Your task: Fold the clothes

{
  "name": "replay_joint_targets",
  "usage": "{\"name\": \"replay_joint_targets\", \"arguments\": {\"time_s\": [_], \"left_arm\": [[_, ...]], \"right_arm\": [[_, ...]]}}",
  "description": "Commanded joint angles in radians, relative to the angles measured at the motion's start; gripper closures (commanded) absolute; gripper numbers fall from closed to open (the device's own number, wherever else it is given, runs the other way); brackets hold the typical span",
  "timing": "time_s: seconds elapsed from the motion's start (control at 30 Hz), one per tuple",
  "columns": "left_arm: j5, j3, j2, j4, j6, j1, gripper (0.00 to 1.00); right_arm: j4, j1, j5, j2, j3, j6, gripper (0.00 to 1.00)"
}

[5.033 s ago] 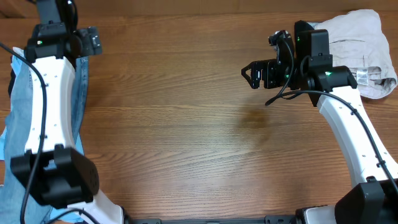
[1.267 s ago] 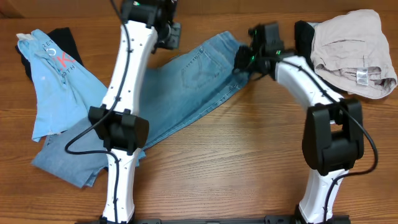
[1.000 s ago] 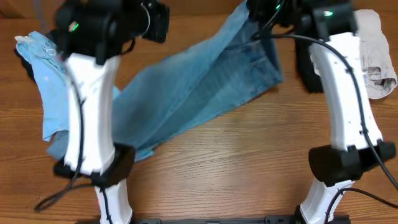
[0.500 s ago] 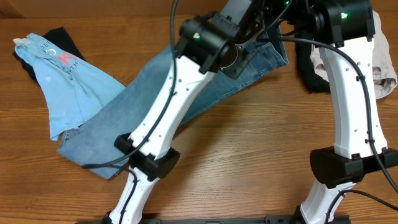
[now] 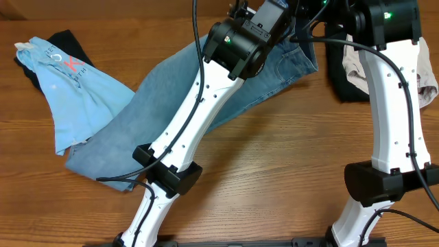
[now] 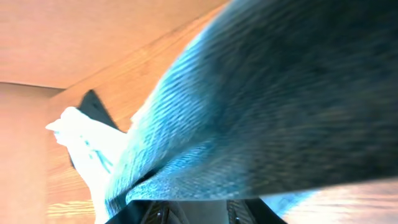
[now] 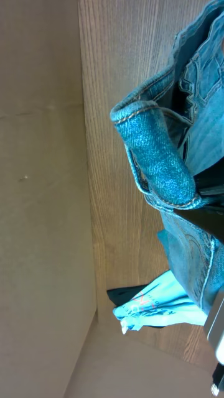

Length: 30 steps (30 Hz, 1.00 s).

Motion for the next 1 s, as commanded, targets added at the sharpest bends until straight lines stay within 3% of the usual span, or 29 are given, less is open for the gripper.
{"name": "replay_joint_targets", "arguments": {"time_s": [0.0,0.1,0.17,0.4,0.63,0.7,0.8,0.97], "left_arm": [[-0.101,-0.013,-0.007,-0.005,-0.02,0.056,0.65],[-0.066,-0.069,-0.007,-0.005,-0.02,0.164,0.68],[-0.034,-0.068,-0.014,-0.005,-0.021,0.231,0.9],[-0.151,-0.068,-0.198,-0.003,-0.019,0.275,0.78],[-0.151,-0.068,-0.418,-0.005,0.021,0.275,0.96],[-0.132,-0.068,-0.484,-0.005,0.021,0.275,0.96],[0.023,-0.068,-0.539,-0.005,0.028,0.275,0.96],[0.34,-0.124,-0.507,-0.005,0.183,0.274,0.93]], "right_arm": [[0.011,-0.022,0.01,-0.059,0.027,-0.011,0.96],[0.023,-0.059,-0.019,-0.085,0.028,-0.011,0.96],[0.035,-0.105,-0.1,-0.121,0.028,-0.01,0.96],[-0.022,-0.258,-0.134,-0.278,0.028,-0.017,0.96],[-0.117,-0.27,-0.137,-0.432,0.028,-0.056,0.96],[-0.129,-0.27,-0.138,-0.473,0.028,-0.056,0.96],[-0.148,-0.27,-0.152,-0.507,0.028,-0.056,0.96],[-0.193,-0.27,-0.151,-0.457,0.027,-0.066,0.96]]}}
